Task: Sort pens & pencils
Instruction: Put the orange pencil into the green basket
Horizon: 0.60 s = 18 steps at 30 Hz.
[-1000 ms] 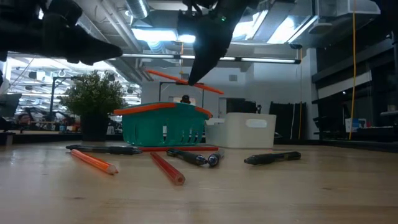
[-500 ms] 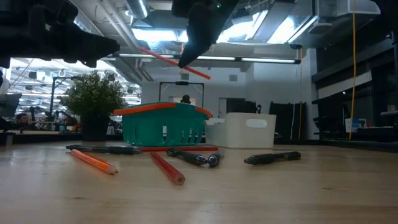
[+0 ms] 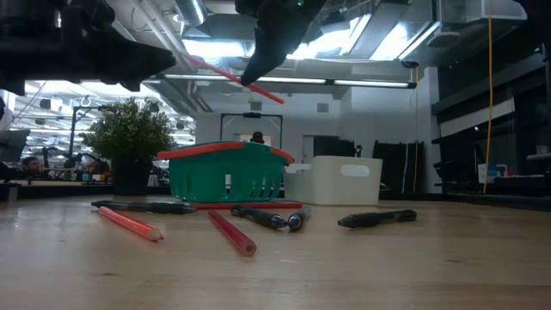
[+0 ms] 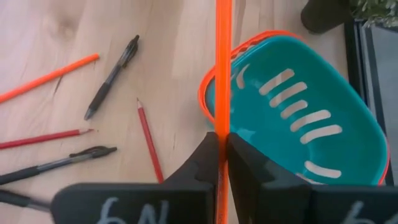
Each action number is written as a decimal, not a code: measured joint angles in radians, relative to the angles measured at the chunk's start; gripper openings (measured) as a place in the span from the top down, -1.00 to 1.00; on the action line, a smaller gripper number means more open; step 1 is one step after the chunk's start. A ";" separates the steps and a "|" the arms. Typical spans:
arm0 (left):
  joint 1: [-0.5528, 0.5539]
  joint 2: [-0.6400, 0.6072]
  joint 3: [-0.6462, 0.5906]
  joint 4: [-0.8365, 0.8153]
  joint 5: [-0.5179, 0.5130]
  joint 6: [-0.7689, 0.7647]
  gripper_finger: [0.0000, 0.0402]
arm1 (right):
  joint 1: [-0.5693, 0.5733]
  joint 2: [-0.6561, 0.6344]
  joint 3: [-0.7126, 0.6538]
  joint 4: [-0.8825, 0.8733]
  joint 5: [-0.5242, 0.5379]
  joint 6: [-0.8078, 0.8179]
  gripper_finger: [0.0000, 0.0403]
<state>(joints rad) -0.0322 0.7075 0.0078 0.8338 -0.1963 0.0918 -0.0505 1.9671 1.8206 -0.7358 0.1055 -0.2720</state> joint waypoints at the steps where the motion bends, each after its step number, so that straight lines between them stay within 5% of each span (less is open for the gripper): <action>1: 0.005 0.018 0.000 0.016 0.000 -0.004 0.53 | 0.000 0.000 0.000 0.005 0.000 -0.004 0.87; 18: 0.081 0.200 0.001 0.253 0.034 -0.003 0.53 | -0.012 0.000 0.000 0.082 -0.006 -0.058 0.87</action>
<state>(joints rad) 0.0486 0.9074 0.0086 1.0866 -0.1626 0.0883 -0.0628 1.9671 1.8206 -0.6538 0.0990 -0.3303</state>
